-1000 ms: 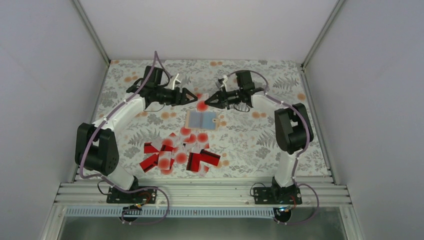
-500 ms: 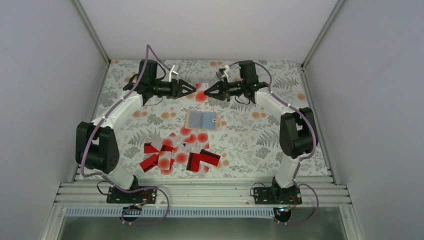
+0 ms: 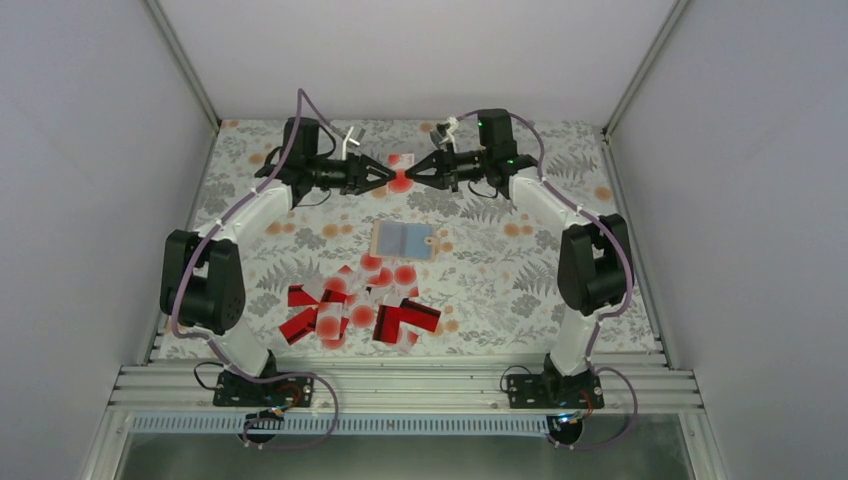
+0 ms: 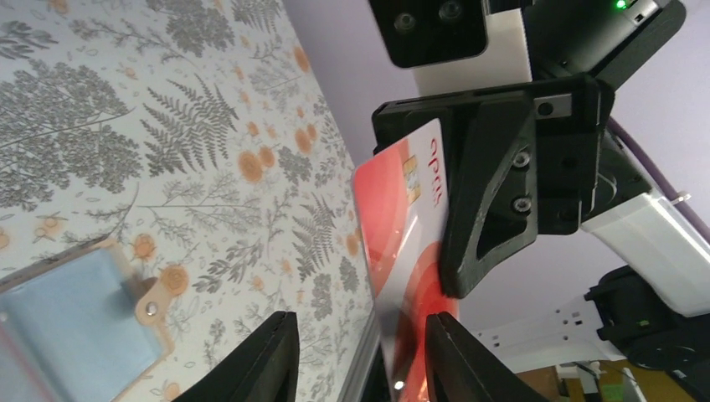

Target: Put the credit cards into the card holder

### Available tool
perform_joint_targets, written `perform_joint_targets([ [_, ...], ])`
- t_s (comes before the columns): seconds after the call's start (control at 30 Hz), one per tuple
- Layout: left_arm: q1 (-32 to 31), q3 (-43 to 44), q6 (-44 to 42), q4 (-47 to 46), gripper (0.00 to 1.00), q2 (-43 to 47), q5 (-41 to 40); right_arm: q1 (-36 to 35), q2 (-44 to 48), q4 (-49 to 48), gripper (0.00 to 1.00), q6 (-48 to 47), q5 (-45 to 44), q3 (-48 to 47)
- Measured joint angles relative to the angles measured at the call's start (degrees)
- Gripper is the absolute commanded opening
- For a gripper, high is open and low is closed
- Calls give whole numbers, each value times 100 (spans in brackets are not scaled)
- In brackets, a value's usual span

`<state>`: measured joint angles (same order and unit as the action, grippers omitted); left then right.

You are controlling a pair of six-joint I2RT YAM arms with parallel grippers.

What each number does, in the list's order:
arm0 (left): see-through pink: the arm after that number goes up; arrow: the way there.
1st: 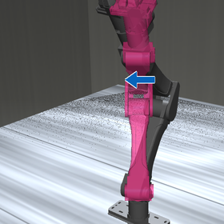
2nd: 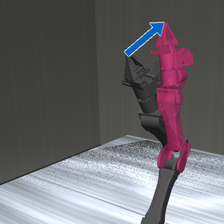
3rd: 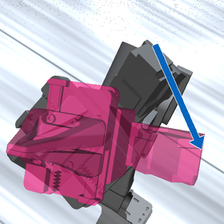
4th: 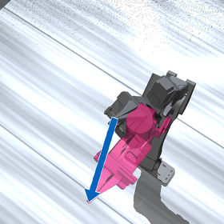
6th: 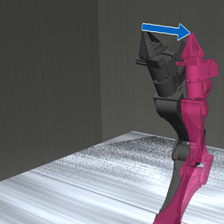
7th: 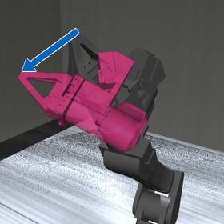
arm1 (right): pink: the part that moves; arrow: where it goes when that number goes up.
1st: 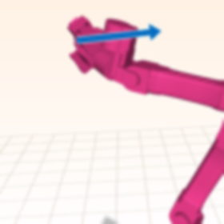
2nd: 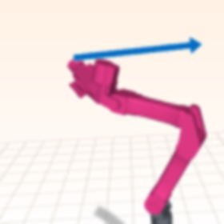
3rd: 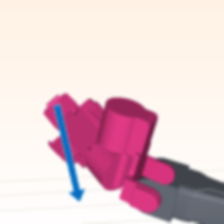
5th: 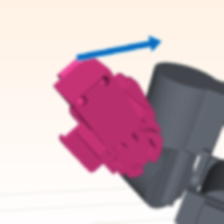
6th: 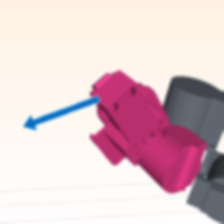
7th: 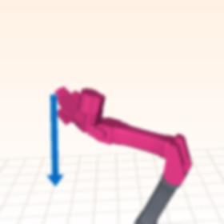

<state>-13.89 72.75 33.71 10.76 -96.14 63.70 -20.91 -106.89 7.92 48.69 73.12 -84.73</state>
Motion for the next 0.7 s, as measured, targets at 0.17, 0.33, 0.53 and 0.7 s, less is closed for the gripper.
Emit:
perform_joint_targets([
  [0.17,-4,24,258,-286,26,-26,136,-35,-7,-2,4,26,22,-22],
  [0.33,-4,105,442,-507,15,-61,238,-42,-9,-24,4,37,46,-96],
  [0.53,-2,133,623,-706,2,-111,382,-39,-37,-24,4,35,17,-101],
  [0.7,7,162,684,-769,2,-122,420,-35,-96,87,18,-52,15,-186],
])
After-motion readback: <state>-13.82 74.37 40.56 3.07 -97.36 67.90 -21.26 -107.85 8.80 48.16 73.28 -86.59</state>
